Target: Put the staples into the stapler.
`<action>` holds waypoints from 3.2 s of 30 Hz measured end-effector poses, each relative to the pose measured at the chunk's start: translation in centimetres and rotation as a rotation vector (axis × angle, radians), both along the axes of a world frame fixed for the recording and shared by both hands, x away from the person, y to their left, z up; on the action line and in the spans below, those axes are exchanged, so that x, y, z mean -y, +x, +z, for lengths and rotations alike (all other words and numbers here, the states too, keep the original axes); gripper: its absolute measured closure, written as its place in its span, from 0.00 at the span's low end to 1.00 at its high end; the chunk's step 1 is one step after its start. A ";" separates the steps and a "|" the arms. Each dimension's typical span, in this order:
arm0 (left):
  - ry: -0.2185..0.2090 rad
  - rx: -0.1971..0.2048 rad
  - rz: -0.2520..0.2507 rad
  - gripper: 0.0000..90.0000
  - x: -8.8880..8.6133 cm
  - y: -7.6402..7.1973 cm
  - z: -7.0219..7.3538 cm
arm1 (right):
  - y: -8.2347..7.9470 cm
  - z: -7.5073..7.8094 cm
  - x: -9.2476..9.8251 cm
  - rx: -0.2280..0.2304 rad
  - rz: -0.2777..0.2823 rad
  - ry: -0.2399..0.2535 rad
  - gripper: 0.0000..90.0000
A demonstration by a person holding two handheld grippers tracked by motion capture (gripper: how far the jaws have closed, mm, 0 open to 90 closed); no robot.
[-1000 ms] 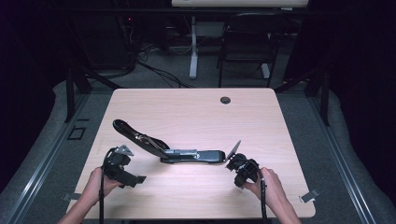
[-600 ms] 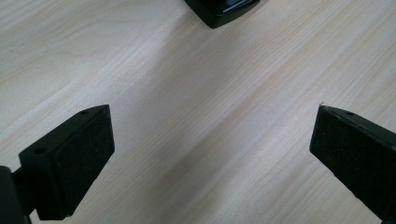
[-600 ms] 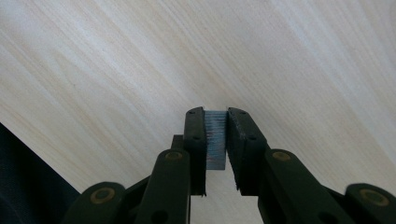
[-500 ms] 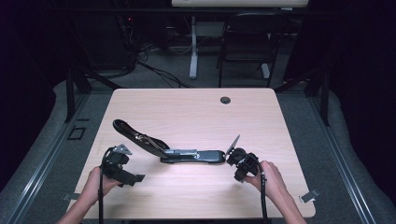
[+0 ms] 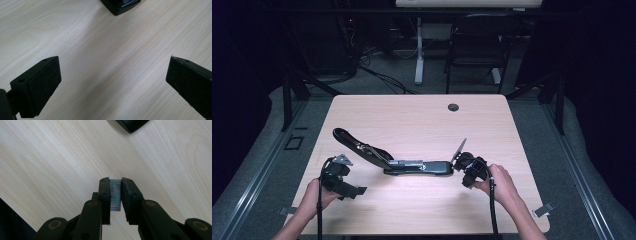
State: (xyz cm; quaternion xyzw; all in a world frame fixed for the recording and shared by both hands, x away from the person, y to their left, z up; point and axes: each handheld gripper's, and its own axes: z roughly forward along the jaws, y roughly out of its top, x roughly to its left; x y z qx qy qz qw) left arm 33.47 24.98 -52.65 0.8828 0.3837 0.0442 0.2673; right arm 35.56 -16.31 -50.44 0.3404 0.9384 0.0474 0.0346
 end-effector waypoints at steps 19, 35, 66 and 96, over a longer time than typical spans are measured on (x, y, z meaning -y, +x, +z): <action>0.000 -0.004 -0.004 0.00 0.0 0.1 -0.1 | 1.5 0.6 -0.3 0.021 0.075 0.001 0.87; -0.006 -0.010 0.013 0.00 -0.2 0.2 -0.2 | 3.2 2.0 -1.6 0.058 0.184 0.008 0.87; -0.012 -0.012 0.009 0.00 -0.3 0.3 -0.3 | 5.5 2.8 -6.3 0.092 0.370 0.056 0.87; -0.005 -0.014 0.011 0.00 -0.4 0.3 -0.3 | 6.9 2.8 -10.3 0.091 0.456 0.105 0.87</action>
